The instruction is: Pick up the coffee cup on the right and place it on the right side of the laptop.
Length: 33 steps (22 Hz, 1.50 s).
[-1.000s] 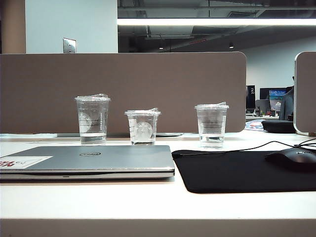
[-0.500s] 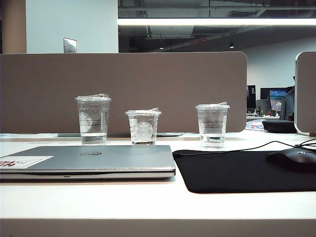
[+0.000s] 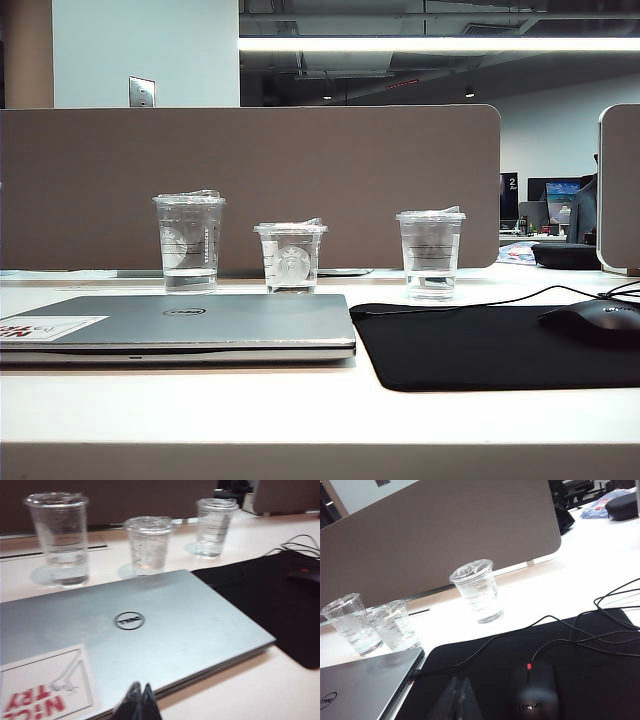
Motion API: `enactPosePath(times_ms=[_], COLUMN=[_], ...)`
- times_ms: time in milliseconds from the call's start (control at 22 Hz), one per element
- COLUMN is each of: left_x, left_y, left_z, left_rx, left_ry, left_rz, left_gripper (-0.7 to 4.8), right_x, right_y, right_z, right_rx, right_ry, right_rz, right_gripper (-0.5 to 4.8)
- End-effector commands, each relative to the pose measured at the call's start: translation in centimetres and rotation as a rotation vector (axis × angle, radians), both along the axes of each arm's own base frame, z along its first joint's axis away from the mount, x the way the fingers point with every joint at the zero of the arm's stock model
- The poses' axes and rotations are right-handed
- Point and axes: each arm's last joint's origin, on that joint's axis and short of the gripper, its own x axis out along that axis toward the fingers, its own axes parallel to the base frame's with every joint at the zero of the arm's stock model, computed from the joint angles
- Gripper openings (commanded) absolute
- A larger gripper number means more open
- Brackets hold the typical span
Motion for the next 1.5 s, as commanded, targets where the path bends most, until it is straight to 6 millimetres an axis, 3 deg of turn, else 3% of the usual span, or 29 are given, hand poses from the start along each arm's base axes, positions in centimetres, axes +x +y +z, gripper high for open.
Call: enactPosePath(times_ms=[45,318,500,546,682,773,818,1137,1319,1364,1455,1500], left_x=[-0.2,-0.5,-0.4,-0.4,-0.4,-0.4,-0.4,-0.4,-0.4,-0.4,-0.4,-0.4], left_y=[-0.4,-0.8,-0.8,-0.8,-0.8,-0.8,-0.8,-0.8,-0.8,-0.8,-0.8,-0.8], left_z=[0.2,0.2,0.3,0.3,0.3,0.3,0.3,0.3,0.3,0.3,0.3,0.3], left_rx=[-0.006,-0.006,-0.011,-0.011,-0.011,-0.011,-0.011,-0.010,-0.009,-0.009,-0.009,-0.009], left_ry=[-0.015,-0.015,-0.024,-0.024,-0.023,-0.023,-0.023,-0.021,-0.021,-0.021,-0.020,-0.020], left_rz=[-0.055,-0.096,-0.094,-0.095,-0.095,-0.094,-0.094,-0.094,-0.094,-0.094,-0.094,-0.094], left_gripper=[-0.05,-0.05,-0.05,-0.05,-0.05,-0.05,-0.05,-0.05,-0.05,-0.05,-0.05,-0.05], right_x=[0.1,0.7,2.6,3.5,5.4,8.0,10.3,20.2,25.0,27.3,29.9,30.6], right_y=[0.0,0.1,0.2,0.4,0.8,1.4,1.9,3.0,3.4,3.6,3.9,4.0], right_z=[0.1,0.7,1.1,1.2,1.4,2.1,2.6,2.1,0.9,0.2,-0.8,-1.1], right_rx=[0.001,-0.005,-0.062,-0.081,-0.114,-0.220,-0.295,-0.330,-0.339,-0.339,-0.346,-0.347], right_ry=[-0.009,0.065,0.138,0.131,0.119,0.097,0.101,0.157,0.159,0.165,0.170,0.172], right_rz=[0.000,0.013,0.049,0.096,0.141,0.177,0.200,0.247,0.258,0.277,0.287,0.287], right_gripper=[-0.09,-0.09,0.09,0.70,1.66,3.26,4.79,4.79,4.79,4.79,4.79,4.79])
